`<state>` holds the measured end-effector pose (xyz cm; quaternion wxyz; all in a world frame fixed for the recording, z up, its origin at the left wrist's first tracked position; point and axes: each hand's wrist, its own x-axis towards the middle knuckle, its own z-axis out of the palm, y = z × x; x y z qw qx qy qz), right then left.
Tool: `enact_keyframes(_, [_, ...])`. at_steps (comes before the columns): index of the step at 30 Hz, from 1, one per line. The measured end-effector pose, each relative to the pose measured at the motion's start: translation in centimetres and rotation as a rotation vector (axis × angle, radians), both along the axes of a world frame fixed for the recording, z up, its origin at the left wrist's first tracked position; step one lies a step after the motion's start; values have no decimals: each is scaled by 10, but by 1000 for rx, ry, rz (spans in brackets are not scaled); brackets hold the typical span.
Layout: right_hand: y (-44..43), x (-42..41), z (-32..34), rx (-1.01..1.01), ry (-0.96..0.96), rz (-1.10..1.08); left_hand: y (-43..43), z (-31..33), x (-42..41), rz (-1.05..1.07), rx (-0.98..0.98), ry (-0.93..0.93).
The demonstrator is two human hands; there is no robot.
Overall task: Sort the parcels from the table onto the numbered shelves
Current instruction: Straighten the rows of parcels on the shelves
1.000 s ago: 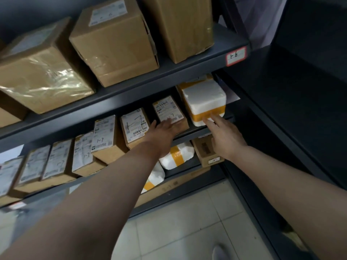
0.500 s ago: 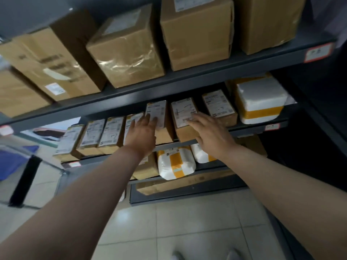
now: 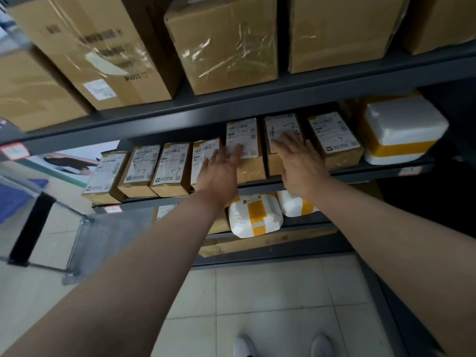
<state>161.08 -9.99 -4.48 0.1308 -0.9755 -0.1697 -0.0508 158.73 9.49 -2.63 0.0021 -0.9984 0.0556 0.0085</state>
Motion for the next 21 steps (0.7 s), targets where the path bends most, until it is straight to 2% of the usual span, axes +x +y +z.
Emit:
enact_keyframes(5, [43,-24,7,50,-92,156,65,6,-19,150,74,-33])
enact_keyframes(9, [91,-35,5,48,-68,293,115,9,-32,195,187,85])
enact_keyframes(12, [119,-39,2,-69,-26,358,138,6,-36,142,224,203])
enact_keyframes(15, [135,-40,-6,-171,44,294,149,-3,-37,96,209,270])
enact_keyframes(21, [150,-29,-12,-220,121,166,144,-16,-22,75,189,177])
